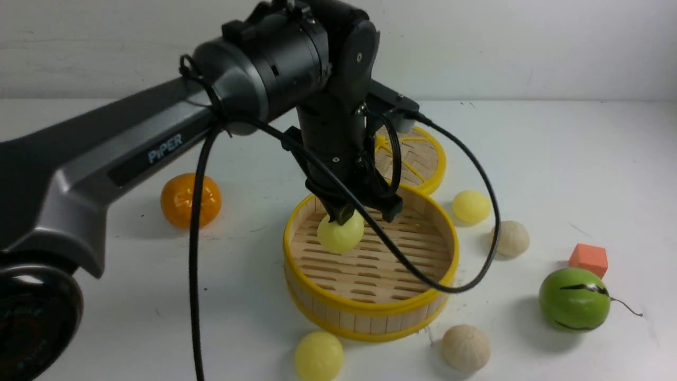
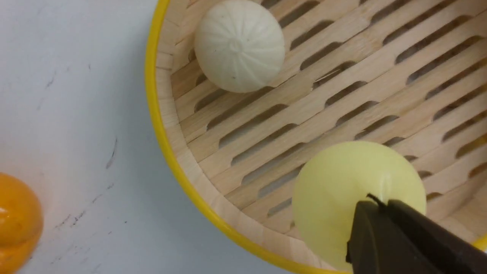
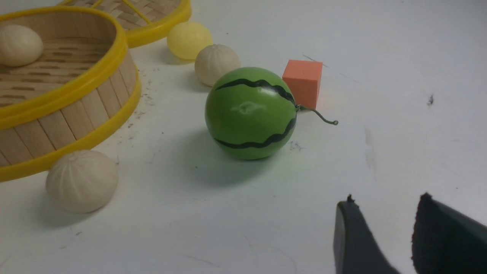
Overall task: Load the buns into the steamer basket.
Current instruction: Use the left arm to put the steamed stuffed bun into the steamer
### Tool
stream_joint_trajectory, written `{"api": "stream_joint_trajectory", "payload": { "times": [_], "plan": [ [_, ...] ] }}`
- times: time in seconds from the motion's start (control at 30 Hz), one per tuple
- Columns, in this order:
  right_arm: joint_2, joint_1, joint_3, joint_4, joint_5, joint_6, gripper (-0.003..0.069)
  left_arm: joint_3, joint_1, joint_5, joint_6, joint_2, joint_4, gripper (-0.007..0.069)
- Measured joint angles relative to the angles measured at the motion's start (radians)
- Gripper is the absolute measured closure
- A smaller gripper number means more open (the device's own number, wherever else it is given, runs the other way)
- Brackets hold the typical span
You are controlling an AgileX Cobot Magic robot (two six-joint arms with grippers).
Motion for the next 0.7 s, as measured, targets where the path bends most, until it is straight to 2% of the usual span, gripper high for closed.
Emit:
{"api": "stream_joint_trajectory", "payload": {
  "times": [0.23,0.57,0.63,0.7],
  "plan": [
    [0.0,0.0,0.0,0.0,0.0,0.0,0.0418,0.0,0.004,-0.002,-0.002,0.055,0.107,0.0638],
    [0.0,0.0,0.0,0.0,0.0,0.0,0.0418,0.0,0.036,-0.063,-0.002,0.134,0.127,0.0622],
    [0.0,0.0,0.0,0.0,0.0,0.0,0.0418,0.0,0.043,-0.063,-0.002,0.135,0.128,0.0587],
    [0.0,0.0,0.0,0.0,0.0,0.0,0.0418,0.0,0.044,-0.063,-0.007,0.134,0.124,0.051]
  ]
}}
